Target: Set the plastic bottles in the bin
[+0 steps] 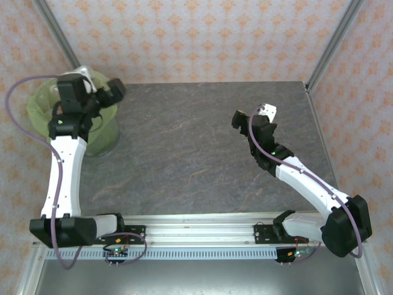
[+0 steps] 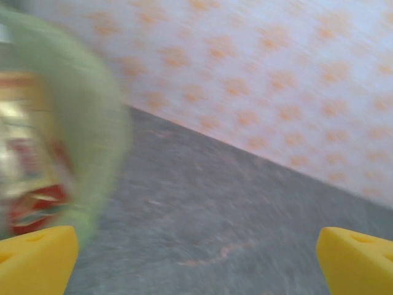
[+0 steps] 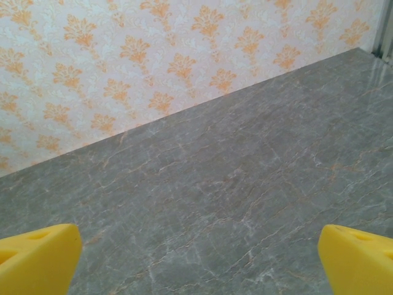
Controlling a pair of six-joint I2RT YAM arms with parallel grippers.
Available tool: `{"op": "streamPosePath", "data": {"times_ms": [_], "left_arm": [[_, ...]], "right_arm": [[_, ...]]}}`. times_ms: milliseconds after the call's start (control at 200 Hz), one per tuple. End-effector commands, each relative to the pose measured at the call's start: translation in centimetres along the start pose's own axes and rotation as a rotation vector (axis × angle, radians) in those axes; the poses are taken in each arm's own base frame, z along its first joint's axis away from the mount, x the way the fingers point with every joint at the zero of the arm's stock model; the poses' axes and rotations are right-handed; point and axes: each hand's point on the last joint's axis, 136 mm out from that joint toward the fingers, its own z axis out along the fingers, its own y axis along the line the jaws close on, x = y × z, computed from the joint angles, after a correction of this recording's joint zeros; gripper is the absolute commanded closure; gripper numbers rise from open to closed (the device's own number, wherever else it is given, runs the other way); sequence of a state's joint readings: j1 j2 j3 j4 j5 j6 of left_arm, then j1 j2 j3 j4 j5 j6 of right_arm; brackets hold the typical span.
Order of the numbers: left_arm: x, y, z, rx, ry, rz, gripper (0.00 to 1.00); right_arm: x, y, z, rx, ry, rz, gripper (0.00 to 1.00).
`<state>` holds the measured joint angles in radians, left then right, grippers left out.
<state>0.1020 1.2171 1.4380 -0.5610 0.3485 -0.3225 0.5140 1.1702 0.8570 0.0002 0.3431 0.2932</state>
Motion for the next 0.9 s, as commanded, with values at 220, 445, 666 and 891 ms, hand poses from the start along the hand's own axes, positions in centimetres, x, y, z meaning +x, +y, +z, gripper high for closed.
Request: {"op": "streamPosePath", "data": {"times_ms": [220,445,666,891], "left_arm": [[6.5,-3.0,1.7,0.174,-0.022,0.332,0.0],[13.2,1.6,7.5,0.081,0.095,0.412,0.0],[17.4,6.9,10.7,-0.095,0.059,0.503,0.0],[20.8,8.3,14.3,-0.069,0.154,0.48,0.0]], "right_arm": [[-1.9,-4.8,-0.9,0.17,-0.133,-0.106,0.01],[-0.8,-10.8,0.4,0.33,-0.104,-0.175,0.01],[1.1,-16.4,0.9,0.437,-0.063,-0.185,0.01],[3.8,-19.5,2.1,0.455,0.014,-0.178,0.01]]}}
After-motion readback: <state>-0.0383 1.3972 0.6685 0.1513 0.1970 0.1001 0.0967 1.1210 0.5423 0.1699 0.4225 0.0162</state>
